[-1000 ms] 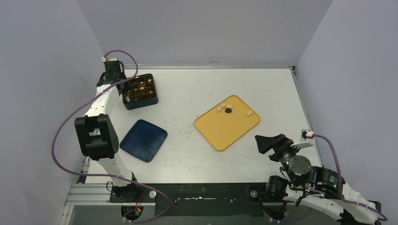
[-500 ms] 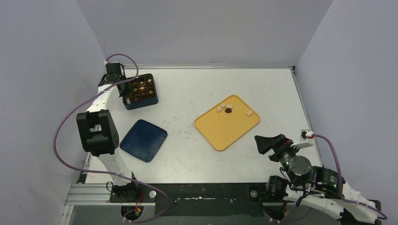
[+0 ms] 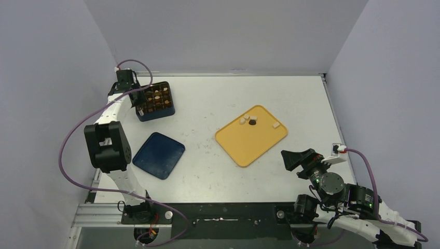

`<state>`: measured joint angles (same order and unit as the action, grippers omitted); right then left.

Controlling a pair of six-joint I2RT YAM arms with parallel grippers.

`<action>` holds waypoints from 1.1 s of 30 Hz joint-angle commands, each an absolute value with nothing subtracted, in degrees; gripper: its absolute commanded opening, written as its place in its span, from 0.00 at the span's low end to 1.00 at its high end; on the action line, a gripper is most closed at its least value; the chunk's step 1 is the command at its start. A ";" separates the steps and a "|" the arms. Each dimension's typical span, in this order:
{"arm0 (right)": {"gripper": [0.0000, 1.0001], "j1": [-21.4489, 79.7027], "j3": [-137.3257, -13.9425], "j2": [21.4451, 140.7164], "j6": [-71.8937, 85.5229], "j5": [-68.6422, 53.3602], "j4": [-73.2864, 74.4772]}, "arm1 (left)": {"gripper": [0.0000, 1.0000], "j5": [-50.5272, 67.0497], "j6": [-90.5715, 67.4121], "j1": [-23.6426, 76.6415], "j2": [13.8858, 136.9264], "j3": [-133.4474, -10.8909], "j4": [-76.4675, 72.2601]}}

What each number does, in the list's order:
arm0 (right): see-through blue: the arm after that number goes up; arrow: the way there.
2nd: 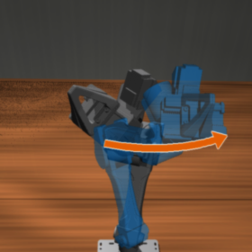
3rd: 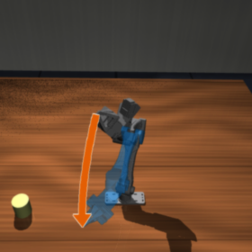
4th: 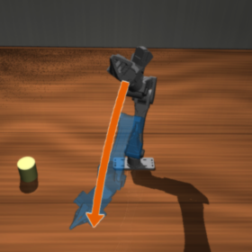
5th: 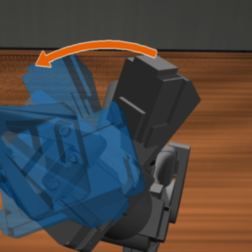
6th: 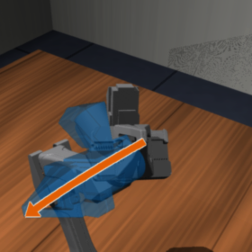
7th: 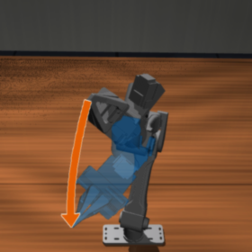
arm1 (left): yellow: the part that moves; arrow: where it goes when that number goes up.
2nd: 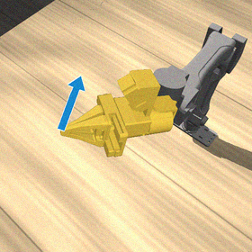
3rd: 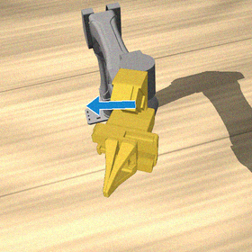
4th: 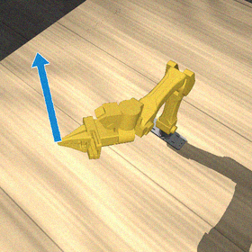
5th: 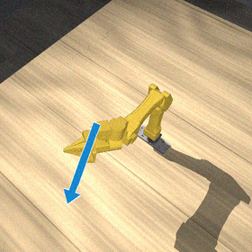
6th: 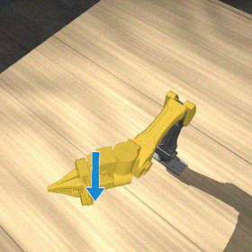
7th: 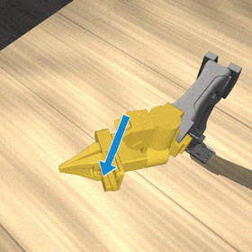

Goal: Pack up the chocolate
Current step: Place the fake chocolate in the packing box, then place the clamp at the center of the board.

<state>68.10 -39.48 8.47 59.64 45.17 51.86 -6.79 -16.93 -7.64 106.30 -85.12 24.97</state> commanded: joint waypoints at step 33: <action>1.00 69.04 -40.96 10.01 60.97 47.03 52.12 | 0.35 -4.27 -20.77 23.48 88.22 -78.17 25.20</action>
